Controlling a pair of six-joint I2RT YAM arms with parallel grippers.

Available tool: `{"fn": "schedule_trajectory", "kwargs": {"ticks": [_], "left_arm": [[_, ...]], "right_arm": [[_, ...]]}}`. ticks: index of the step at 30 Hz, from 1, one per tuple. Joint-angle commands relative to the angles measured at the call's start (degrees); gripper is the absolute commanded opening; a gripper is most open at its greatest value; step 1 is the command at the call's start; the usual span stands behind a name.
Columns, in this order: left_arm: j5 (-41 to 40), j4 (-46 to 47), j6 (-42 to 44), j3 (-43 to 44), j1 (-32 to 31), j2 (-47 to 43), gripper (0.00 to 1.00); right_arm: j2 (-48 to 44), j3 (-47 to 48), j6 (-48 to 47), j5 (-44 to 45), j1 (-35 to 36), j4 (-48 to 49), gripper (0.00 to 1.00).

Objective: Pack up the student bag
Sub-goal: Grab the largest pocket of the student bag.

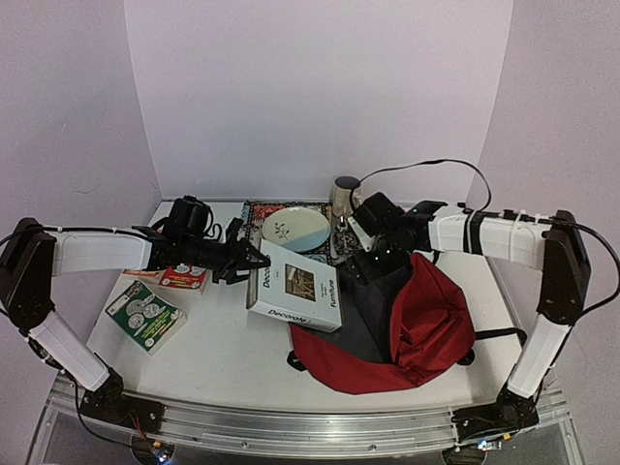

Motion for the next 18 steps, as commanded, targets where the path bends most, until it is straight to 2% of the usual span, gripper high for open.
{"fn": "schedule_trajectory", "kwargs": {"ticks": [1,7,11,14,18], "left_arm": [[-1.73,3.77,-2.02,-0.92,-0.45,-1.38,0.16],[-1.89,4.56,-1.94,-0.98,-0.5,-0.03,0.15],[-2.18,4.66,-1.78,-1.05,-0.47,0.35,0.15],[-1.98,4.65,-1.87,-1.05,-0.48,0.38,0.15],[-1.74,4.71,-2.16,-0.82,-0.53,0.26,0.15]], "right_arm": [[5.57,2.13,1.4,3.65,1.12,-4.85,0.85],[11.14,3.55,1.93,8.34,1.51,-5.69,0.88],[13.73,4.19,2.21,10.86,1.53,-6.13,0.83],[13.78,4.63,2.03,9.81,1.5,-6.19,0.68],[12.02,5.39,1.56,8.73,1.62,-6.19,0.41]]}}
